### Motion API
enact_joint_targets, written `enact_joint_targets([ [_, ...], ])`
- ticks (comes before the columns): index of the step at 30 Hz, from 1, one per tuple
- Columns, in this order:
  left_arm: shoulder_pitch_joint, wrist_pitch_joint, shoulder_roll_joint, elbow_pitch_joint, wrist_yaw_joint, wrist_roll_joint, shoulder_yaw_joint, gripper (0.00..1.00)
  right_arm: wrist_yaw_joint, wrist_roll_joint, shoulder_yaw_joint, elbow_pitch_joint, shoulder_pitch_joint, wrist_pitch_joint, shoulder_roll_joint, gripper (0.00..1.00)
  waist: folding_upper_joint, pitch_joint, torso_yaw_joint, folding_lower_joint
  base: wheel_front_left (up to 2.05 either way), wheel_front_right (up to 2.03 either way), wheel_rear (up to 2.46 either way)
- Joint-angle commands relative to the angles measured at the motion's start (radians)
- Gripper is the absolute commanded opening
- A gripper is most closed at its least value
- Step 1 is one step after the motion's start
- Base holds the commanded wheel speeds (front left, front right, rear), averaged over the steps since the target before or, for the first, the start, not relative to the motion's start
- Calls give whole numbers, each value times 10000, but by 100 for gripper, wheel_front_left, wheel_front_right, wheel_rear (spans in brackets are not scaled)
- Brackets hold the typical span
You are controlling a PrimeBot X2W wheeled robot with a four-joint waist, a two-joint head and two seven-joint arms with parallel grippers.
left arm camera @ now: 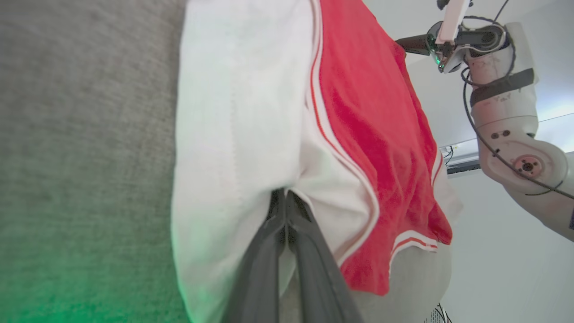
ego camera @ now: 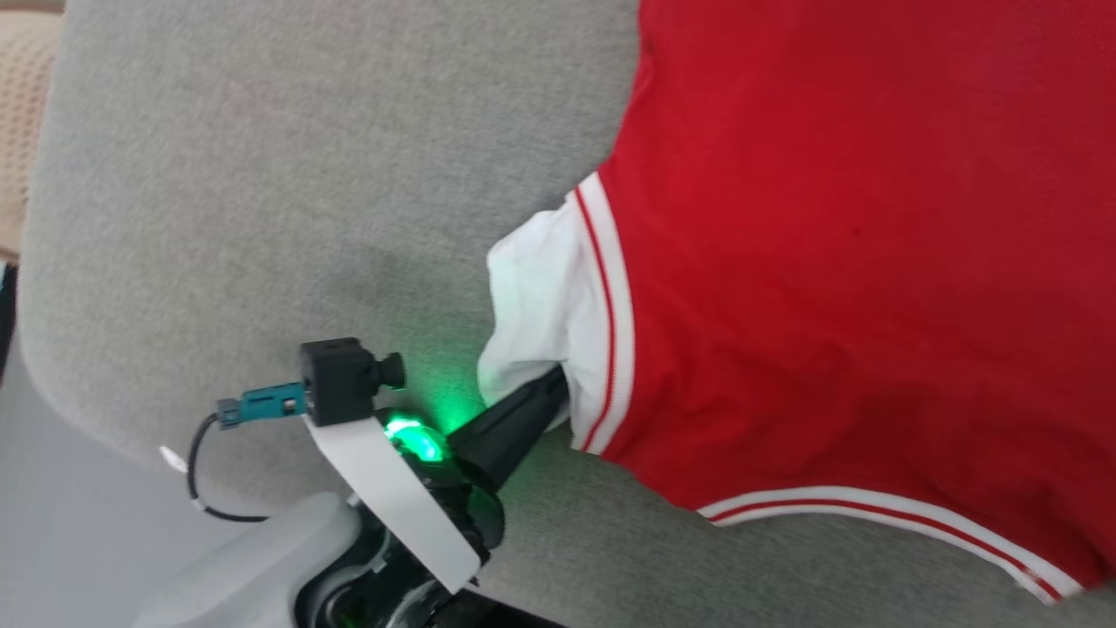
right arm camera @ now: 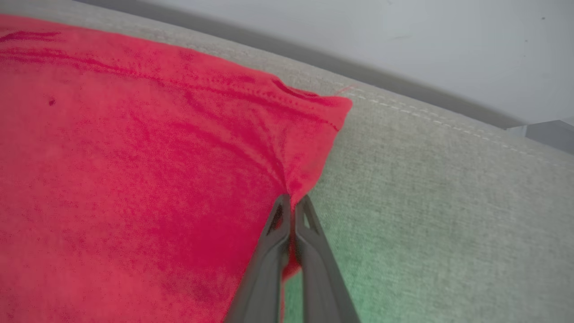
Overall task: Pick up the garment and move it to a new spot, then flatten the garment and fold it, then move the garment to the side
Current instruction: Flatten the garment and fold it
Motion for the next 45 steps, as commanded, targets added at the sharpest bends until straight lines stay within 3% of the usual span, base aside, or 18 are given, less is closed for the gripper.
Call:
enact_joint_targets([
  [1,-15,-1,13,341,81,86,304,0,-3,319,185,-1,346,-104,19,0,0,-414,-404,0,0,0,0],
  [7,698,-8,446,289,61,123,860,0,-3,1761,1075,-887,1429,-453,-434,0,0,-1240,-1115,0,0,0,0],
  [13,1518,-10,751,289,56,132,1549,0,-3,3395,1672,-2808,3815,-650,-1407,0,0,-2223,-1745,0,0,0,0],
  [18,2249,-11,1039,210,56,117,2122,0,-3,4399,1444,-4647,6448,-826,-2076,0,0,-2902,-2219,0,0,0,0],
  [22,2766,-9,1179,120,56,120,2473,0,-3,4903,832,-6124,8753,-724,-2128,0,0,-3279,-2524,0,0,0,0],
  [29,3356,-11,1288,-5,57,185,2898,0,-1,4897,-119,-8296,12273,-251,-1571,0,0,-3558,-2781,0,0,0,0],
  [35,3728,-11,1252,-36,57,239,3184,0,-1,4457,-78,-10278,14945,357,-442,0,0,-3671,-2862,0,0,0,0],
  [39,3793,-11,1264,-60,57,242,3202,0,-1,4223,592,-10804,15789,580,101,0,0,-3690,-2870,0,0,0,0],
  [45,3752,-11,1291,-76,57,285,3130,0,-1,4013,1027,-10642,15759,307,537,0,0,-3625,-2866,0,0,0,0],
])
